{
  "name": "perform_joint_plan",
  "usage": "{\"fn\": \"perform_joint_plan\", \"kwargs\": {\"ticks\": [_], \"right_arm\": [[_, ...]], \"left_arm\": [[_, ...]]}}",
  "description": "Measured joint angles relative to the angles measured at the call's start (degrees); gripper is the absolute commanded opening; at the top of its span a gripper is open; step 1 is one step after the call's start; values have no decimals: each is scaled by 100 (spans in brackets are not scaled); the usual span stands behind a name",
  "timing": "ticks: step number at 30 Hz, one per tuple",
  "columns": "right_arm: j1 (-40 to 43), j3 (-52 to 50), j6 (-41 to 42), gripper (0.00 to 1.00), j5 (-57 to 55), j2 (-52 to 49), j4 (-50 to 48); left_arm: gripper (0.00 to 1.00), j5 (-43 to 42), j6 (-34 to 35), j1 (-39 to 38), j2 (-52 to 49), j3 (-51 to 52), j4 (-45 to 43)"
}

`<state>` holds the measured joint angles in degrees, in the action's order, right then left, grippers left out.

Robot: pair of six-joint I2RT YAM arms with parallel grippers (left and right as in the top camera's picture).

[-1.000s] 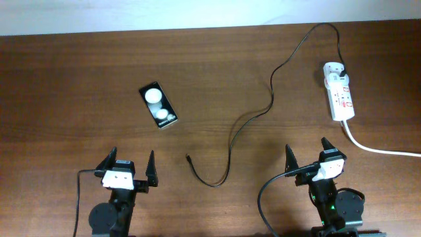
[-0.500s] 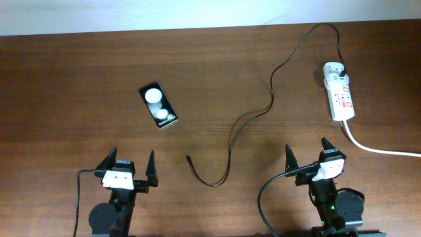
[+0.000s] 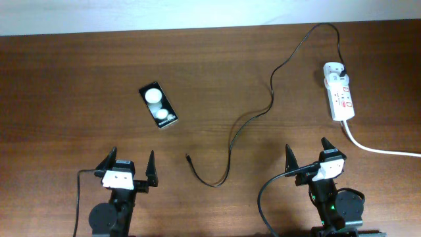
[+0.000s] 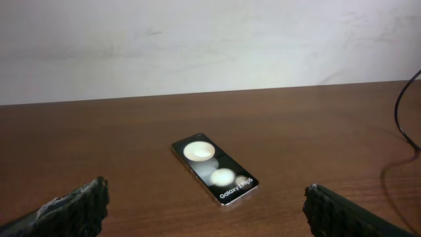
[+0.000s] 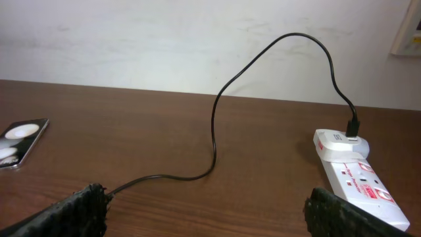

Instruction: Plug charger to phone and switch on socket

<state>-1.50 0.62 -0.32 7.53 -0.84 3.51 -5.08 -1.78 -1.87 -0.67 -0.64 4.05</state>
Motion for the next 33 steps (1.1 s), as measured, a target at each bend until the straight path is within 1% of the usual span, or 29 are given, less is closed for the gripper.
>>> {"fn": "perform_joint_plan", "kwargs": {"ticks": [22,27,29,33], "right_arm": [[0,0,4,99,-2,0,0],[0,0,7,99,0,0,0],[0,0,4,99,0,0,0],[0,0,2,99,-2,0,-2]], "left_arm": [[99,-4,0,0,0,0,-11],[99,-404,0,0,0,0,-114],[99,-614,0,0,0,-48,63],[99,-815,-4,0,-133,-737,1091]]}}
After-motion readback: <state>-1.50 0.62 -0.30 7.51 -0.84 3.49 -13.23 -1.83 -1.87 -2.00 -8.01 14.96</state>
